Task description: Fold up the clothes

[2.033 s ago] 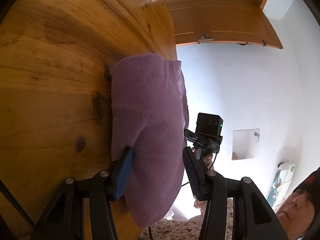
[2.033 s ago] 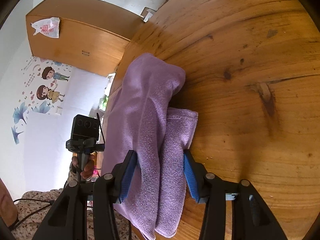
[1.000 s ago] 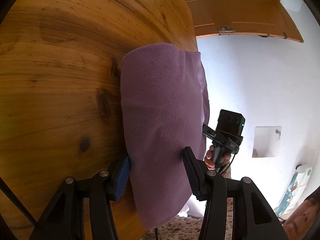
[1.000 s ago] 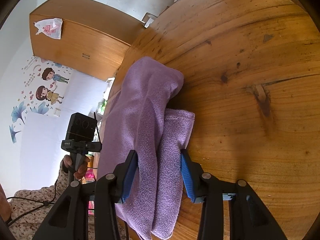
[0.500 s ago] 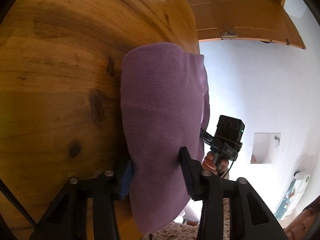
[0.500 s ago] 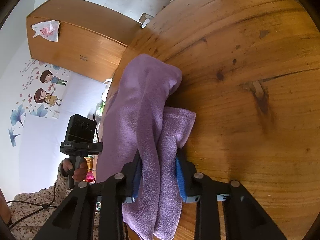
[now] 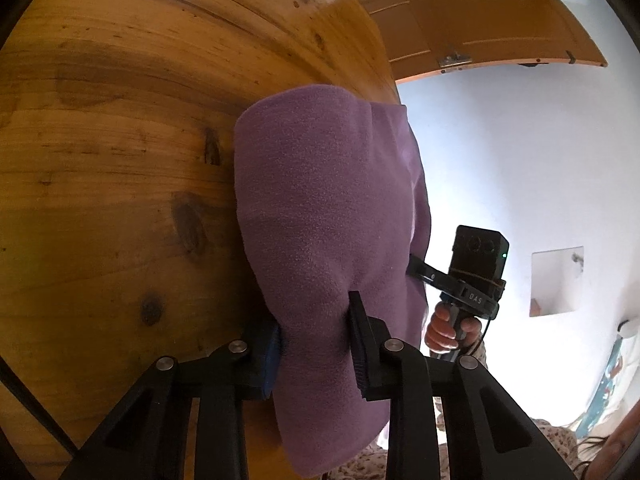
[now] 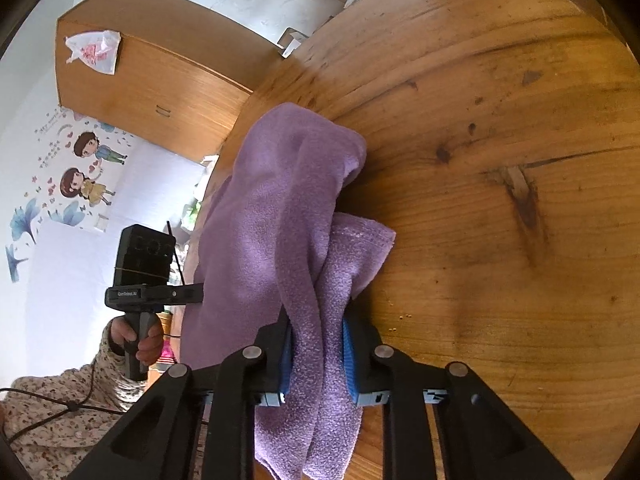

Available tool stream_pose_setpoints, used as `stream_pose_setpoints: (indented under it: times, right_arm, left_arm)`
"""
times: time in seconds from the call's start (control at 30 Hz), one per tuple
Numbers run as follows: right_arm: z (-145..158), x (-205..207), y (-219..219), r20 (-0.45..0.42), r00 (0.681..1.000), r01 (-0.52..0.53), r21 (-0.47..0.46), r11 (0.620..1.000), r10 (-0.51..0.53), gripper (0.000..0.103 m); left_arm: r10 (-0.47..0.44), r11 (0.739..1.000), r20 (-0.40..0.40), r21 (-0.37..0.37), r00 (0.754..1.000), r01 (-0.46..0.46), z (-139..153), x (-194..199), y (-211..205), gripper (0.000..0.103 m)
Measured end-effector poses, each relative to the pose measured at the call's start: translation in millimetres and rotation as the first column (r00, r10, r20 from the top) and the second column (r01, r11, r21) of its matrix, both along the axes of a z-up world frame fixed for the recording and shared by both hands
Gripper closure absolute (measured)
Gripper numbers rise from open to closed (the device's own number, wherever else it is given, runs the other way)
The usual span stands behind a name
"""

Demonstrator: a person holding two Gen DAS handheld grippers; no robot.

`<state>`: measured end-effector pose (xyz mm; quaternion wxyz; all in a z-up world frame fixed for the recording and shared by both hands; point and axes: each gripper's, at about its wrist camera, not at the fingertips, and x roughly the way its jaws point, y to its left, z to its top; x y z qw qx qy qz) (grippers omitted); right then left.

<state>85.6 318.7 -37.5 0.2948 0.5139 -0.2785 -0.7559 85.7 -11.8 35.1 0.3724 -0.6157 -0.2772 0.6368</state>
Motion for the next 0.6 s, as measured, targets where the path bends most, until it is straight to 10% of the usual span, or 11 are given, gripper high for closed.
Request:
stream_pose_setpoints:
  times: [0.6]
  right_arm:
    - [10, 4, -1, -0.047, 0.999, 0.02, -0.019, 1.0, -0.021, 0.083]
  left_arm:
    - [0.032, 0.999, -0.07, 0.017, 0.997, -0.03, 5, -13, 1, 0.073]
